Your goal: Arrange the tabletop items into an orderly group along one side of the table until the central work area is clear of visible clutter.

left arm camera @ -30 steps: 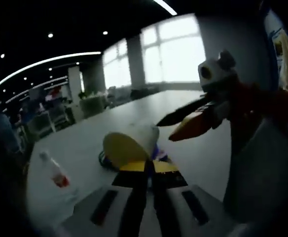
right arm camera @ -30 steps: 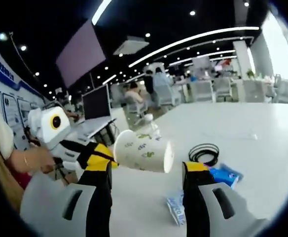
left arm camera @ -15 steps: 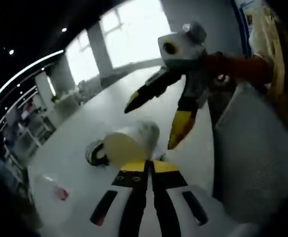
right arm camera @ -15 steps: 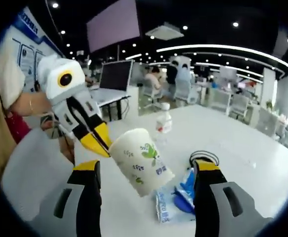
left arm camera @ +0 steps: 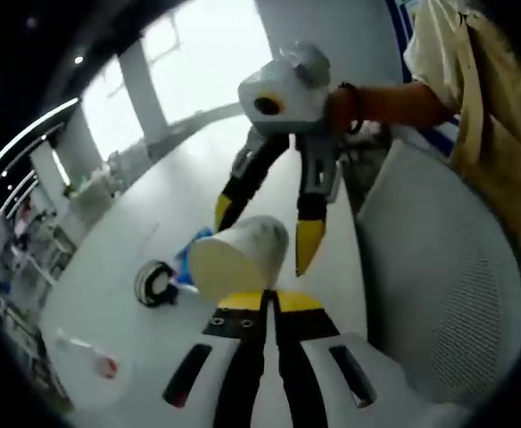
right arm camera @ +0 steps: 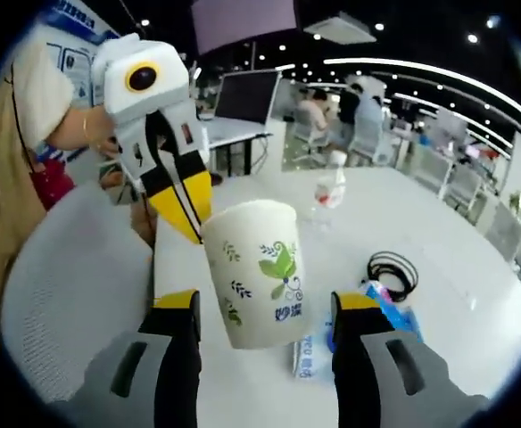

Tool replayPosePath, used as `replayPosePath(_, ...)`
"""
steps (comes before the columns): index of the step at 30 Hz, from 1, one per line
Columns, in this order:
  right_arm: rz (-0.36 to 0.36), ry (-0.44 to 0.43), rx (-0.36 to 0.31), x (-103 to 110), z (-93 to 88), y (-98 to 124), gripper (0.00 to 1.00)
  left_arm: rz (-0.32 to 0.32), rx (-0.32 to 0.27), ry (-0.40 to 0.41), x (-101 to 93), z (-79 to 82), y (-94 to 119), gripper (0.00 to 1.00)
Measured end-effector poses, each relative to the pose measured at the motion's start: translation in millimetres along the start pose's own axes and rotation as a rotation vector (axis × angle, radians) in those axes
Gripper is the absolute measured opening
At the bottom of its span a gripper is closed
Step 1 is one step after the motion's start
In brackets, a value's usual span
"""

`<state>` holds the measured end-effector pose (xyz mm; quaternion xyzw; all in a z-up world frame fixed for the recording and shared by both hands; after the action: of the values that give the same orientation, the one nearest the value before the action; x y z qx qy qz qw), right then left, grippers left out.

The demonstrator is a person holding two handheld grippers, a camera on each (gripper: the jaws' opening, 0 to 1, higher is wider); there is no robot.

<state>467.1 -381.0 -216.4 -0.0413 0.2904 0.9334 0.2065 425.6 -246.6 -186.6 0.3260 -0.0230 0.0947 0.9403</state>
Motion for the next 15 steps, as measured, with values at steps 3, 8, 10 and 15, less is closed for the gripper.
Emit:
replayPosePath(3, 0.001, -0.021, 0.012, 0.7, -1.1, -2.9, 0.52, -0.011, -0.011, 0.006, 0.1, 0.5, -0.4, 0.00)
replayPosePath(8, 0.004, -0.031, 0.032, 1.3, -3.1, -4.1, 0.44, -0.025, -0.021, 0.017, -0.3, 1.4, -1.8, 0.00)
replayPosePath(10, 0.018, -0.032, 0.041, 3.5, -4.7, -3.3, 0.42, -0.020, -0.030, 0.032, 0.3, 1.9, -1.4, 0.00)
replayPosePath(15, 0.020, -0.047, 0.039, 4.4, -5.8, -2.0, 0.41, -0.006, -0.054, 0.077, 1.5, 0.1, 0.0, 0.00)
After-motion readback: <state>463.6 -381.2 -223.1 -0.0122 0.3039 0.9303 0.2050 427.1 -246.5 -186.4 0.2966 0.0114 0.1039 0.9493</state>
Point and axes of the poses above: the point that each gripper's makers call its tool centre point, and the gripper's own axes: y roughly backward along the fingers, x roughly to its left, z roughly out of its top, the point moved 7 cm from there along y, roughly backward along the fingers, and after that the axes turned 10 degrees about -z, right-handed, at the moved point
